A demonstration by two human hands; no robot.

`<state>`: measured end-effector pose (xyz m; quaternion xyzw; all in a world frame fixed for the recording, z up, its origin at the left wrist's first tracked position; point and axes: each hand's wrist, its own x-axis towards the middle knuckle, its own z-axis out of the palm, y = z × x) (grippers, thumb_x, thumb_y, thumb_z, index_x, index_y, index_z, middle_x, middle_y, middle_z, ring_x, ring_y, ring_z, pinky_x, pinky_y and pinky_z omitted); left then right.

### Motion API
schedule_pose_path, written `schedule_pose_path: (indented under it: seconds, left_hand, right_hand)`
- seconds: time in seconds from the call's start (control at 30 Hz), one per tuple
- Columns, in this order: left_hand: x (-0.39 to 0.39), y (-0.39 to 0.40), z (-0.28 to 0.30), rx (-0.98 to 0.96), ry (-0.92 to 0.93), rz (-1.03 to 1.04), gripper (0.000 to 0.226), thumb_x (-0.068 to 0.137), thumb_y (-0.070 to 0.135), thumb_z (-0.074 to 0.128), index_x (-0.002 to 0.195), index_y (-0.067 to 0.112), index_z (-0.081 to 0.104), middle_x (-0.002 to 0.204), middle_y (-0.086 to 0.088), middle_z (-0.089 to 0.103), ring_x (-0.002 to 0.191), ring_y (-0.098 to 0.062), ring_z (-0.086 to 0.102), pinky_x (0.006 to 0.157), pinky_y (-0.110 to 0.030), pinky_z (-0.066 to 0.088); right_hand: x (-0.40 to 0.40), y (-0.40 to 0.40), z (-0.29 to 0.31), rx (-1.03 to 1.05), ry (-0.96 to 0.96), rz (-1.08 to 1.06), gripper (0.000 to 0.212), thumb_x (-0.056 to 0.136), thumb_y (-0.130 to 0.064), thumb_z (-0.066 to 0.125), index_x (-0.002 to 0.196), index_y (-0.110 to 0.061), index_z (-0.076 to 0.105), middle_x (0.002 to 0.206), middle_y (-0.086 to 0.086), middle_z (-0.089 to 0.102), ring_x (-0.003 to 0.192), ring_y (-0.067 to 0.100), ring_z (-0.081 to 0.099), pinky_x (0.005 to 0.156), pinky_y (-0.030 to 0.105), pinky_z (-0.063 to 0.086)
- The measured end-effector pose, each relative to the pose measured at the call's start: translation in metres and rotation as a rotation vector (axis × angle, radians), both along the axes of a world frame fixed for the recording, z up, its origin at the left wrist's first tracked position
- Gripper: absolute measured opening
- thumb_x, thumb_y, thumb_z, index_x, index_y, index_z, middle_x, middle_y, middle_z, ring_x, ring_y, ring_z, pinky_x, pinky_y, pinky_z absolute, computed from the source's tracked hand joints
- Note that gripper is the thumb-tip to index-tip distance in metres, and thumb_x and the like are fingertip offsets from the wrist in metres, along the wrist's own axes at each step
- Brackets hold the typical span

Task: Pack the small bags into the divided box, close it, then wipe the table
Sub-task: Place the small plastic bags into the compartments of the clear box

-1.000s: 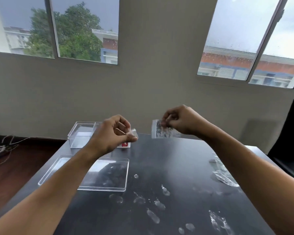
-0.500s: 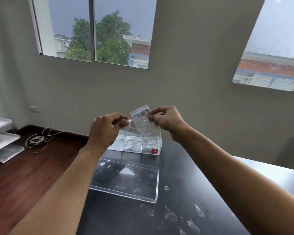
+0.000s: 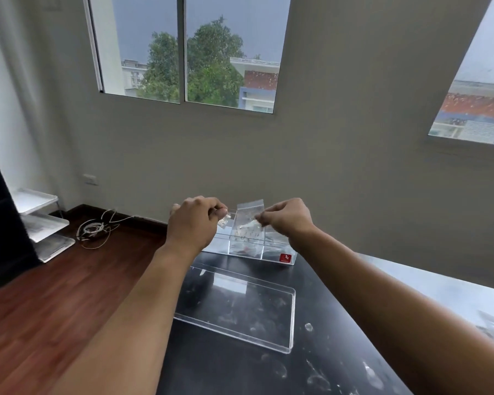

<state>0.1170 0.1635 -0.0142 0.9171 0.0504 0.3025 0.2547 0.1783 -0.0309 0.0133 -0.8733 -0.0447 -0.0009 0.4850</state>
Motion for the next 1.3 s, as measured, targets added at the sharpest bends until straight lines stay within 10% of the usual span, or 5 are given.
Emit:
schedule_pose_path:
  seconds: [0.2, 0.6, 0.73, 1.0, 1.3]
  left_hand:
    - [0.002, -0.001, -0.003, 0.073, 0.109, -0.015, 0.019, 0.099, 0.039, 0.059, 0.101, 0.030, 0.076, 0.103, 0.001, 0.071, 0.104, -0.026, 0.061, 0.093, -0.041, 0.044]
    - [-0.001, -0.003, -0.002, 0.089, 0.084, 0.052, 0.020, 0.093, 0.041, 0.065, 0.108, 0.029, 0.071, 0.090, 0.010, 0.076, 0.104, -0.023, 0.063, 0.095, -0.040, 0.043]
    - [-0.003, -0.004, -0.001, 0.108, 0.045, 0.054, 0.026, 0.093, 0.037, 0.064, 0.118, 0.030, 0.066, 0.085, 0.010, 0.076, 0.103, -0.023, 0.065, 0.095, -0.039, 0.043]
    - [-0.001, -0.008, -0.002, 0.128, 0.067, 0.038, 0.017, 0.094, 0.039, 0.060, 0.102, 0.030, 0.071, 0.089, 0.009, 0.077, 0.102, -0.021, 0.066, 0.093, -0.037, 0.040]
    - [-0.001, -0.012, -0.003, 0.135, 0.075, 0.015, 0.020, 0.094, 0.037, 0.058, 0.094, 0.025, 0.075, 0.089, 0.004, 0.077, 0.095, -0.024, 0.068, 0.089, -0.037, 0.045]
  right_hand:
    - [-0.006, 0.009, -0.003, -0.366, -0.347, -0.024, 0.015, 0.079, -0.034, 0.082, 0.076, -0.020, 0.076, 0.084, -0.006, 0.076, 0.092, 0.020, 0.068, 0.088, 0.034, 0.036]
    - [-0.001, 0.013, 0.000, -0.460, -0.399, 0.133, 0.041, 0.094, -0.027, 0.069, 0.131, -0.021, 0.053, 0.094, 0.002, 0.072, 0.102, 0.028, 0.063, 0.094, 0.042, 0.042]
    - [0.002, 0.011, -0.004, -0.446, -0.474, 0.191, 0.024, 0.093, -0.004, 0.058, 0.114, -0.012, 0.069, 0.095, 0.008, 0.075, 0.092, 0.031, 0.069, 0.082, 0.037, 0.054]
    - [0.001, 0.001, -0.003, -0.774, -0.597, 0.300, 0.024, 0.096, -0.034, 0.067, 0.119, -0.030, 0.076, 0.122, 0.002, 0.060, 0.121, 0.025, 0.048, 0.104, 0.039, 0.032]
    - [0.002, -0.003, 0.009, -0.910, -0.603, 0.404, 0.016, 0.095, -0.034, 0.065, 0.100, -0.028, 0.079, 0.106, -0.004, 0.075, 0.112, 0.021, 0.057, 0.098, 0.038, 0.037]
